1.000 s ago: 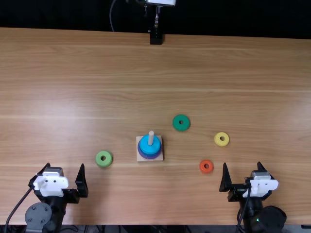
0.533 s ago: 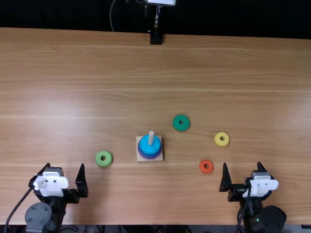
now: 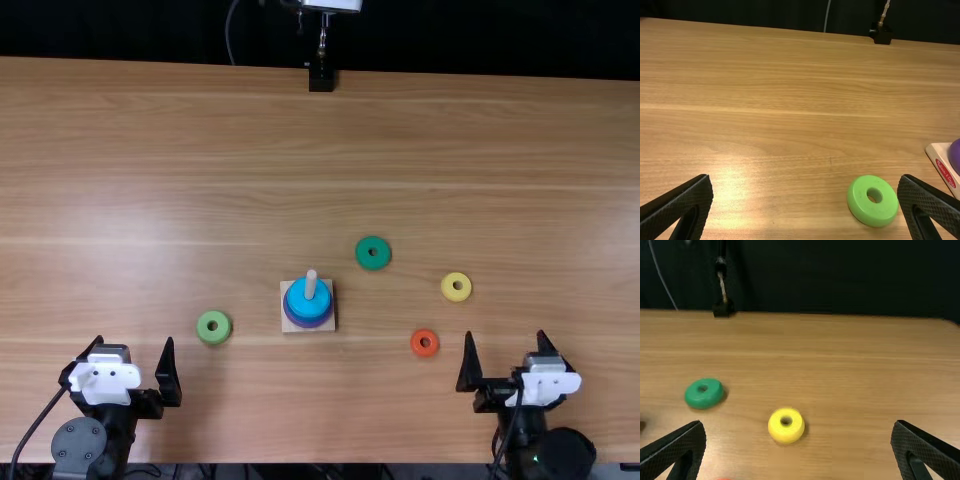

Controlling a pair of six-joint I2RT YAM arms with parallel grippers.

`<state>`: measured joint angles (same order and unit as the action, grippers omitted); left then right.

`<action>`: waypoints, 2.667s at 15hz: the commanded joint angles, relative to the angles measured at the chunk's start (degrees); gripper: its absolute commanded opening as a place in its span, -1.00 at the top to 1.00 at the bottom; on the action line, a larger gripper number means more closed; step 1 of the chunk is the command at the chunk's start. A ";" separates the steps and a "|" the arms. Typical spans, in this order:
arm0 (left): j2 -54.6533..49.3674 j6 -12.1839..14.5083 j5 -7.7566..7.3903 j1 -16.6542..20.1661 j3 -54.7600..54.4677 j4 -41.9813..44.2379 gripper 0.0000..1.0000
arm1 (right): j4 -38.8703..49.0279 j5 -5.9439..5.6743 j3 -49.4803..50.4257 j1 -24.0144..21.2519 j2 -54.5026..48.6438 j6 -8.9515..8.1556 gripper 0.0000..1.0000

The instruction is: Build the Hanoi tower: stack the rings onto the peg from bottom to top in this color order: purple, dark blue, light blue, dark green, light green, yellow, orange.

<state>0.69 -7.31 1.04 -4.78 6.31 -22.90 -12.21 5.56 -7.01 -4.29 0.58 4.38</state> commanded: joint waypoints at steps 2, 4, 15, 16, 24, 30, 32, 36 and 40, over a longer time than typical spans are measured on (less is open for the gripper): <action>-0.69 0.67 -0.51 0.21 -6.31 -4.42 -1.00 | 1.81 0.66 -7.15 -0.63 3.99 -0.37 -1.00; -0.69 0.67 -0.51 0.21 -6.31 -4.42 -1.00 | 1.81 0.66 -11.28 -0.54 7.16 -0.48 -1.00; -0.69 0.67 -0.51 0.21 -6.31 -4.42 -1.00 | 1.81 0.77 -29.29 3.15 31.50 -0.37 -1.00; -0.69 0.67 -0.51 0.21 -6.31 -4.42 -1.00 | 1.91 0.77 -31.14 4.65 34.84 -0.37 -1.00; -0.69 0.67 -0.51 0.21 -6.31 -4.42 -1.00 | 7.72 0.77 -44.41 6.76 52.51 -14.40 -1.00; -0.69 0.67 -0.51 0.21 -6.31 -4.42 -1.00 | 6.56 0.87 -50.83 18.18 65.95 -7.12 -1.00; -0.69 0.67 -0.51 0.21 -6.31 -4.42 -1.00 | 5.82 0.87 -52.32 20.03 68.06 2.90 -1.00; -0.69 0.67 -0.51 0.21 -6.31 -4.32 -1.00 | -14.01 5.51 -63.22 20.12 81.25 5.43 -1.00; -0.69 0.67 -0.51 0.21 -6.31 -4.32 -1.00 | -17.28 6.46 -67.17 20.29 90.48 0.05 -1.00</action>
<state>0.67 -7.31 1.04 -4.78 6.33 -22.87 -29.32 10.85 -72.31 15.38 90.61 6.02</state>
